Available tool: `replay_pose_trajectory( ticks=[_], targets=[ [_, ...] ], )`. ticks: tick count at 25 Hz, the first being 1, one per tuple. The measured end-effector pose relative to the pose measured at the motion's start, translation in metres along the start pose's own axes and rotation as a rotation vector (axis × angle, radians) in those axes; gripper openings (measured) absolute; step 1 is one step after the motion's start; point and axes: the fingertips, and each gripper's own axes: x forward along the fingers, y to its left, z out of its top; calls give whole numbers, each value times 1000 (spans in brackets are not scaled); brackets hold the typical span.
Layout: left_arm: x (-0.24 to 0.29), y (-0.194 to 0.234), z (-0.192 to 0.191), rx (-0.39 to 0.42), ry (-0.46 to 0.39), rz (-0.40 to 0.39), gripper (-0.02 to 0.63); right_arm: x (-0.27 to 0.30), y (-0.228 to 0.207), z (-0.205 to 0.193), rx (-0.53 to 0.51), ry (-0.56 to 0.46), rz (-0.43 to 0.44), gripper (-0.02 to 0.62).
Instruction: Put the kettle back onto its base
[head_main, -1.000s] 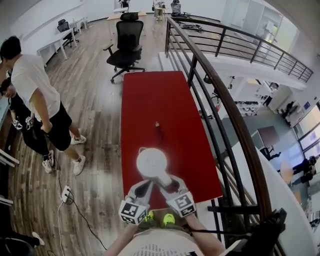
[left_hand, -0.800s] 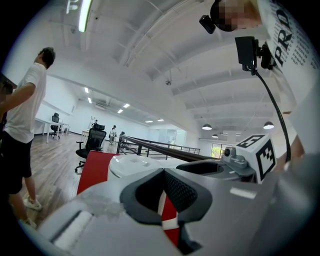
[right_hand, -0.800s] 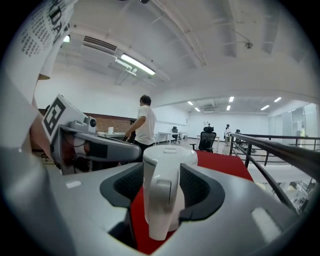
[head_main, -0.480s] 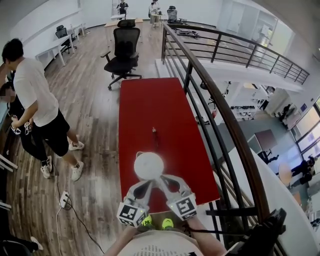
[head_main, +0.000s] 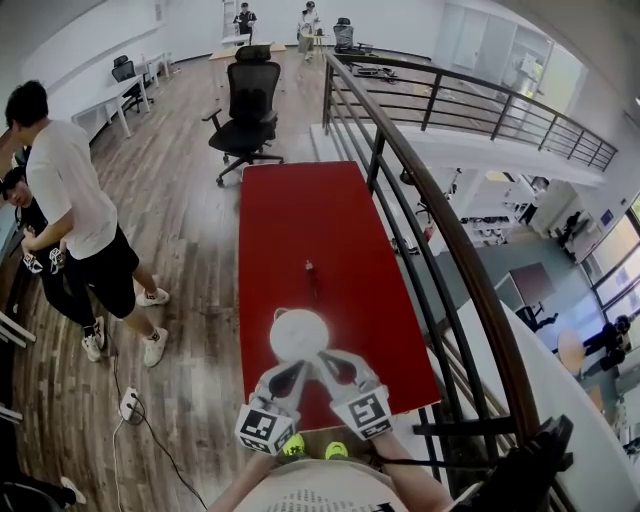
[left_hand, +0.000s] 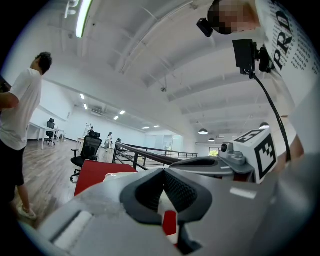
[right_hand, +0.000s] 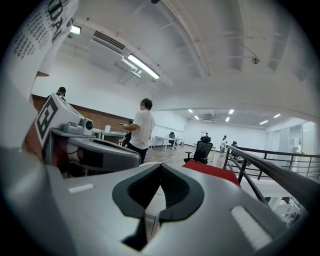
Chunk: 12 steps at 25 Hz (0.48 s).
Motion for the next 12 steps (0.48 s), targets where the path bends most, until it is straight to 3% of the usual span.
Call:
replay_pose_trajectory(
  ticks=[12],
  targets=[
    [6, 0, 12, 2, -22, -14, -8, 3, -2, -1, -22, 22, 0, 8]
  ],
)
